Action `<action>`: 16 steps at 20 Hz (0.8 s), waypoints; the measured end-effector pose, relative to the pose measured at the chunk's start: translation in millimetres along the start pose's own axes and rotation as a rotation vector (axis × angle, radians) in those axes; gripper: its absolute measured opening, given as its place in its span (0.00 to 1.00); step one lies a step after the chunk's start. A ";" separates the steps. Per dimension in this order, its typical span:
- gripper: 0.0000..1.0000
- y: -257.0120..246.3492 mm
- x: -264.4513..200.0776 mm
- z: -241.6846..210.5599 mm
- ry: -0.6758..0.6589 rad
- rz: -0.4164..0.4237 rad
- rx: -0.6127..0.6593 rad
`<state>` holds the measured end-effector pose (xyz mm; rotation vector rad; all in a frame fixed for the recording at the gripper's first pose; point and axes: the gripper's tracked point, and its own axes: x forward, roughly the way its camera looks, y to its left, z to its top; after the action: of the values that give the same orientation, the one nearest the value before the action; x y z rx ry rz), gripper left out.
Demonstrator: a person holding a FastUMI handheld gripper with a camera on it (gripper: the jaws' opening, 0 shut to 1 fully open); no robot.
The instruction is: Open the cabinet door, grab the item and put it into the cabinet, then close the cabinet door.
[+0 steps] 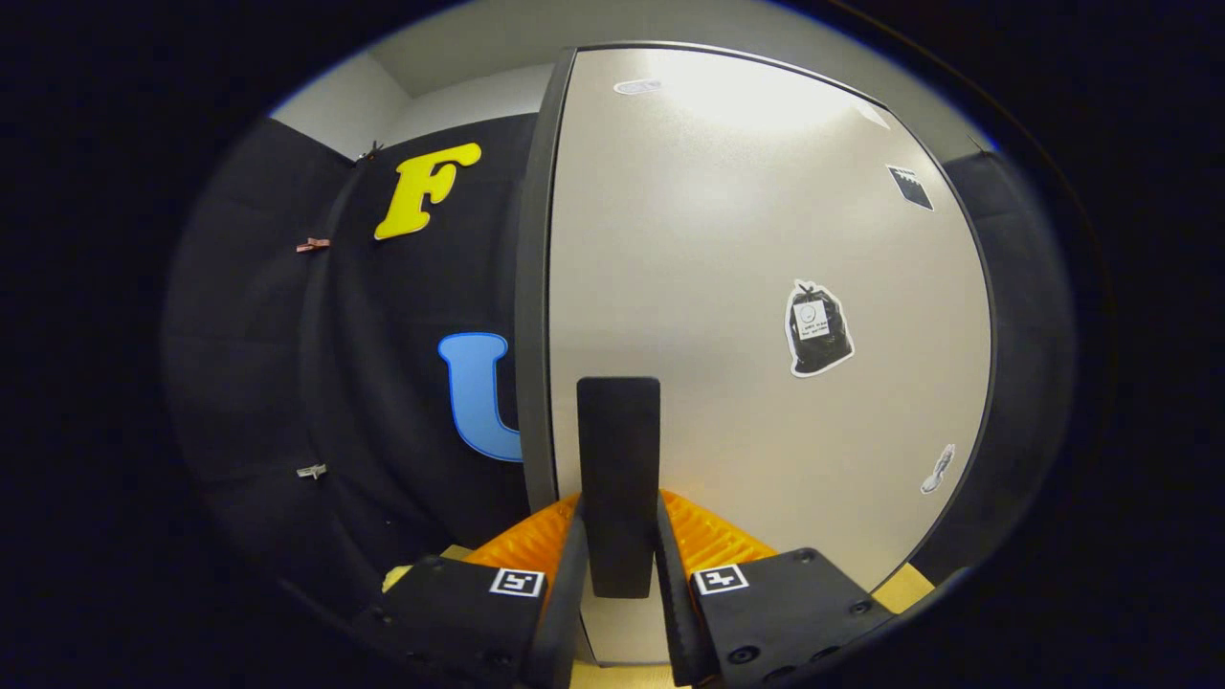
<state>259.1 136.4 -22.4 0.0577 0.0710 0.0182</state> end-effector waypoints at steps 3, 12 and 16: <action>0.36 -1.9 1.5 -1.3 0.022 -0.017 0.039; 0.16 -0.6 -4.7 -3.5 0.111 0.042 0.078; 0.16 1.5 -21.1 -1.6 0.124 0.084 0.051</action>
<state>238.0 137.6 -22.4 0.1109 0.1935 0.1037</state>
